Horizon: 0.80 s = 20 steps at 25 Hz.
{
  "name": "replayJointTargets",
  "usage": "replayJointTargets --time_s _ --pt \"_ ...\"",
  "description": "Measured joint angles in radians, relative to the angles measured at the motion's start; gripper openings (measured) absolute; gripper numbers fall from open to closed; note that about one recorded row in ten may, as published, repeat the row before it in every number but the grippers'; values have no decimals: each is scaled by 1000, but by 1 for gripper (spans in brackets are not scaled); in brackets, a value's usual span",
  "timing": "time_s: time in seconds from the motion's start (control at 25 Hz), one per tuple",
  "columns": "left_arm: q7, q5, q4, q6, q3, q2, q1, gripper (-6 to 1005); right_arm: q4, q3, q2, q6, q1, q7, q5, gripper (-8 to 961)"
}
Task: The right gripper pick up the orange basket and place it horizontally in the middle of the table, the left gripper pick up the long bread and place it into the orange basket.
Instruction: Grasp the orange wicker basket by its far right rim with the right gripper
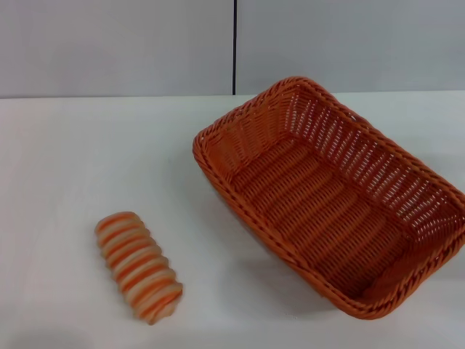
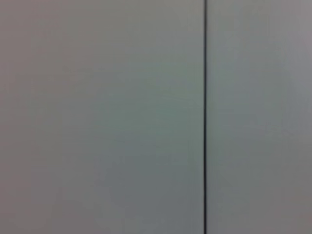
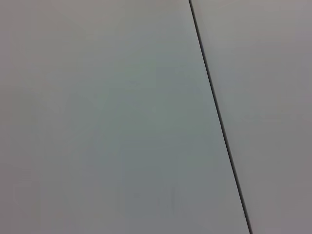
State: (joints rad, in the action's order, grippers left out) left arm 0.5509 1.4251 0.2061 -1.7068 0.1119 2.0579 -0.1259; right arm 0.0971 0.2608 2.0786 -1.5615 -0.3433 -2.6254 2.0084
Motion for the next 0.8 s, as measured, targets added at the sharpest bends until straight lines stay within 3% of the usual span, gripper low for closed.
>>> replayJointTargets --time_s 0.56,0.68,0.76,0.8 --pt "-8 0 -27 44 11 0 -16 841 40 -14 -5 7 43 146 0 757" --pt "-9 4 -29 64 6 0 -29 841 136 -3 -7 42 48 292 -29 757" --pt "-9 6 -36 80 5 0 -35 840 262 1 -5 70 57 460 -96 757" --pt "-9 6 -40 87 5 0 -36 840 384 6 -2 99 60 647 -182 756"
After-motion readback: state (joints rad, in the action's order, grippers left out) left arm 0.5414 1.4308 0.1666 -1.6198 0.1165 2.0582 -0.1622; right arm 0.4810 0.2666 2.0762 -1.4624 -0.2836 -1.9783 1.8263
